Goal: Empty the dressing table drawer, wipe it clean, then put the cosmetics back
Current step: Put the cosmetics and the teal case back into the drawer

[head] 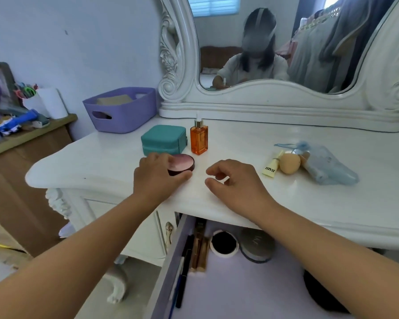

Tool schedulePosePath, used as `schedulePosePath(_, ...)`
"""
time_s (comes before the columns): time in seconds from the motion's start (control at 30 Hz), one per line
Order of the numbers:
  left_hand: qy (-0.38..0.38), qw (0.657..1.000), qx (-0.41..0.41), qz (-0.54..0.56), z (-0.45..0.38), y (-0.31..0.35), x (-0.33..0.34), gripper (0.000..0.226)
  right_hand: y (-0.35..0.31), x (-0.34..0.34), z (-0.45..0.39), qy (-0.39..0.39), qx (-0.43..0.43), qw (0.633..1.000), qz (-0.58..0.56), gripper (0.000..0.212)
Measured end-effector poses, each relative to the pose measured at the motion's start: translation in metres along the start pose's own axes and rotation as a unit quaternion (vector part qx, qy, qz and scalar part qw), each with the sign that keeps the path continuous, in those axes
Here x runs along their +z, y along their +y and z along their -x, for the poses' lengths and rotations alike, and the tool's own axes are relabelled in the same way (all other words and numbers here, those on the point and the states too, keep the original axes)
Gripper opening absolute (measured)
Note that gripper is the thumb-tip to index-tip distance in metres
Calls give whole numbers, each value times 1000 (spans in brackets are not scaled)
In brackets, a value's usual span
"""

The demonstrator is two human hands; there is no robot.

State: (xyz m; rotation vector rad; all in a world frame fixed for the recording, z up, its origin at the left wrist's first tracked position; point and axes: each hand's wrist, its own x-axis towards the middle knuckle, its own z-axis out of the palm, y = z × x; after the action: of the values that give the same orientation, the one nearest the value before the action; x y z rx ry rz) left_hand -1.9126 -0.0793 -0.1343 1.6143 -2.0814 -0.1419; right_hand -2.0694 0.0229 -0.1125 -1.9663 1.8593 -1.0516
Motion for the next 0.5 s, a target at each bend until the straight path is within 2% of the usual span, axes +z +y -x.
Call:
schedulePosePath(0.13, 15, 999, -35, 20, -10, 6, 9, 60, 6, 7, -11, -7, 44, 999, 10, 26)
schedulePosePath(0.27, 24, 997, -31, 69, -13, 11, 11, 56, 9, 9, -14, -12, 49, 999, 17, 26)
schedulePosePath(0.4, 47, 993, -3, 104, -7, 8, 5, 52, 7, 7, -35, 34, 56, 998, -3, 27)
schedulePosePath(0.5, 41, 991, 9, 128, -4, 5, -2, 49, 4, 10, -64, 80, 75, 994, -29, 39)
